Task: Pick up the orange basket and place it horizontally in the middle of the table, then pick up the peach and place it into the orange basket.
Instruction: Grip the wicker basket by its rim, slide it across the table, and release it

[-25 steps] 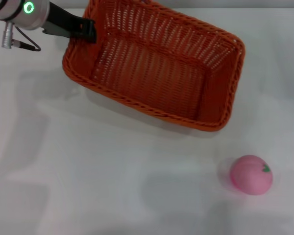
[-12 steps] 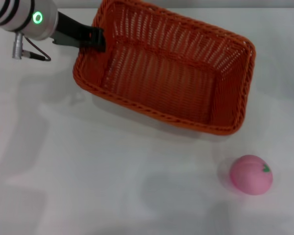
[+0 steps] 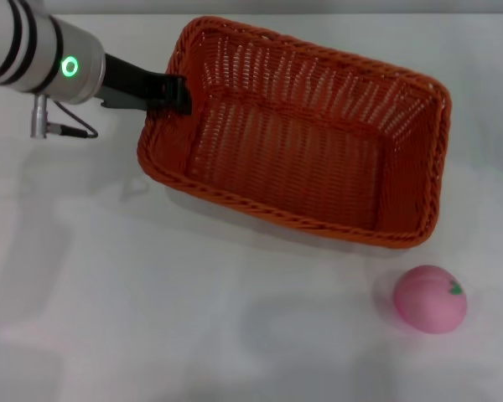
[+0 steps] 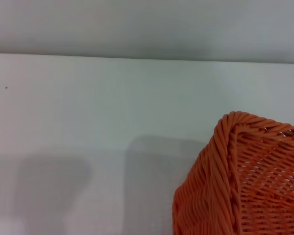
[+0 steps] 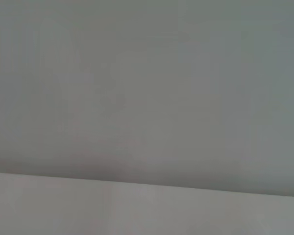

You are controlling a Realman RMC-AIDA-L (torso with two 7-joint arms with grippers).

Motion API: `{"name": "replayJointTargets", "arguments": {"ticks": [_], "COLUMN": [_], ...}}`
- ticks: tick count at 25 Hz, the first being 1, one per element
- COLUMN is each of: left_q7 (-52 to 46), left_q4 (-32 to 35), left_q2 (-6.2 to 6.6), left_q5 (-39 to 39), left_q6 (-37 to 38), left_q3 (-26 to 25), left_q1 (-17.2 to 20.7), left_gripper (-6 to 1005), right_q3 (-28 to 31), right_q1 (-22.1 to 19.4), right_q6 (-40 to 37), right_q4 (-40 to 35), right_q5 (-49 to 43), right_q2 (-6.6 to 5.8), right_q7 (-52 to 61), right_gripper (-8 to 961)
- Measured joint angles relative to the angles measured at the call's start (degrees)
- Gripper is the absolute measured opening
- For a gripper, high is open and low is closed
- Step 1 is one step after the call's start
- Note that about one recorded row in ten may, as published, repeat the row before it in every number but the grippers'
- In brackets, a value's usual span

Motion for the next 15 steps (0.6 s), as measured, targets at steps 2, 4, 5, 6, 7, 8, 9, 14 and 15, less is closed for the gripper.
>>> {"name": "replayJointTargets", "arguments": {"ticks": [2, 4, 5, 6, 7, 8, 9, 14, 15], "left_q7": [-0.71, -1.13, -1.27, -1.31, -1.36, -1.36, -1.57, -2.14, -2.14], "left_q4": [-1.20, -1.92, -2.09, -2.16, -2.18, -2.18, -2.18, -2.25, -2.25], "left_q2": [0.01, 0.02, 0.01, -0.01, -0.03, -0.03, 0.00, -0.02, -0.02], "left_q5": [-0.26, -0.47, -0.76, -1.30, -1.80, -1.80, -2.53, -3.06, -3.06], "left_q6": [0.79, 1.39, 1.73, 2.14, 2.51, 2.51, 3.18, 4.83, 4.83], "left_q3": [0.78, 1.43, 1.81, 2.35, 2.86, 2.86, 3.81, 5.06, 5.06], "left_q1": [1.45, 2.57, 3.07, 3.55, 3.90, 3.90, 4.62, 6.75, 6.75], "left_gripper": [147, 147, 147, 147, 147, 147, 147, 147, 147], "right_q3": [0.00, 0.00, 0.00, 0.00, 0.00, 0.00, 0.00, 0.00, 0.00], "right_q1": [-0.02, -0.03, -0.02, 0.01, 0.04, 0.06, 0.06, -0.10, -0.10], "right_q6": [0.00, 0.00, -0.01, -0.01, 0.00, 0.02, 0.05, 0.17, 0.17], "right_q4": [-0.04, -0.06, -0.08, -0.11, -0.13, -0.15, -0.16, -0.51, -0.51], "right_q5": [-0.09, -0.40, -0.56, -0.70, -0.79, -0.84, -0.98, -1.63, -1.63], "right_q2": [-0.01, -0.03, -0.06, -0.08, -0.10, -0.10, -0.11, -0.11, -0.11], "right_q7": [0.04, 0.09, 0.14, 0.19, 0.24, 0.26, 0.32, 0.61, 0.61], "right_gripper": [857, 857, 857, 857, 857, 857, 857, 857, 857]}}
